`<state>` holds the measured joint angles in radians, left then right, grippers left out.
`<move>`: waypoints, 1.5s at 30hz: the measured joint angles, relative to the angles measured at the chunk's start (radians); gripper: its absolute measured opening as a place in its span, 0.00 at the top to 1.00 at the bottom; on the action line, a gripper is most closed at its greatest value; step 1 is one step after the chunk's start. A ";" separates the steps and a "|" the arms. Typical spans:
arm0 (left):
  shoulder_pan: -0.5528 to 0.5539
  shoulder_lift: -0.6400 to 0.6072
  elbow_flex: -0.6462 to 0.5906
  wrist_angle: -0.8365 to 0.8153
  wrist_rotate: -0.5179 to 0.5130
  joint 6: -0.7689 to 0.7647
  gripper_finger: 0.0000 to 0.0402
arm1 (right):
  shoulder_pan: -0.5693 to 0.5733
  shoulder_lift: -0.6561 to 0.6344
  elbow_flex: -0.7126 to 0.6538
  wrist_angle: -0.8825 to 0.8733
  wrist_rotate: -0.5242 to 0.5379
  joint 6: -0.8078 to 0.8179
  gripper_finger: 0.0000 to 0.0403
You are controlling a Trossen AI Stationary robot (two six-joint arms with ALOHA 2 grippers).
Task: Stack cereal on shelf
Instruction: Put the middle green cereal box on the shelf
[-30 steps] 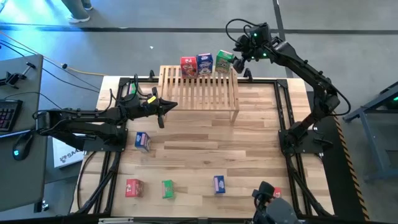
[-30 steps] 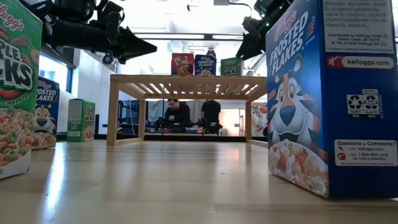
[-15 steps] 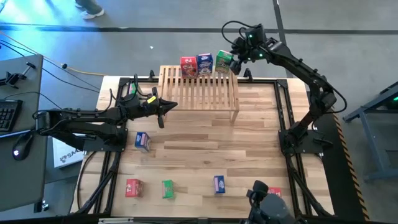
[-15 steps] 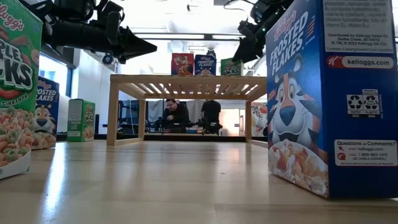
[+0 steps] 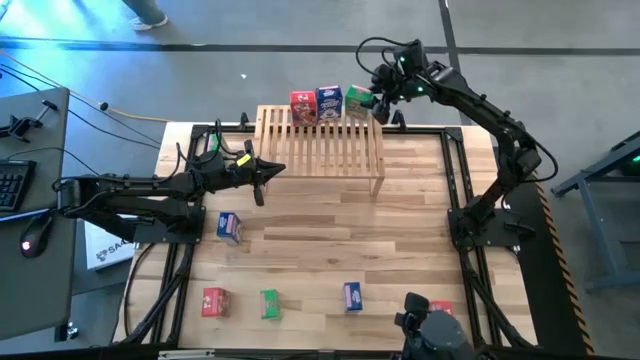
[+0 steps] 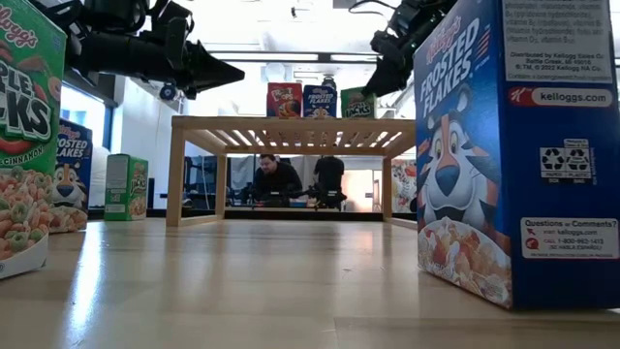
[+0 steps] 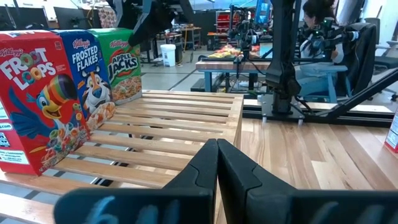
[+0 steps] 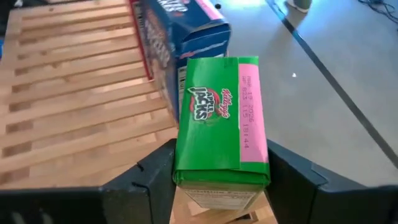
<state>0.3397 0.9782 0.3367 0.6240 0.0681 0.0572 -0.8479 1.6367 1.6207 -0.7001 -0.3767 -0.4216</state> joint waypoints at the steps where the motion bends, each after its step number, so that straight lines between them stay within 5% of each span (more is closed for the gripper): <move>1: 0.000 0.000 0.000 0.000 0.000 0.000 1.00 | -0.004 0.000 0.000 -0.004 -0.010 -0.013 0.53; 20: 0.000 0.000 0.000 0.007 0.000 -0.001 1.00 | -0.145 0.000 0.000 -0.024 -0.342 -0.109 0.53; 45: 0.000 0.000 0.000 0.008 0.000 -0.002 1.00 | -0.100 -0.020 0.001 0.026 -0.185 -0.137 0.53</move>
<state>0.3397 0.9783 0.3367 0.6319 0.0681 0.0555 -0.9481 1.6168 1.6215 -0.6739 -0.5612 -0.5591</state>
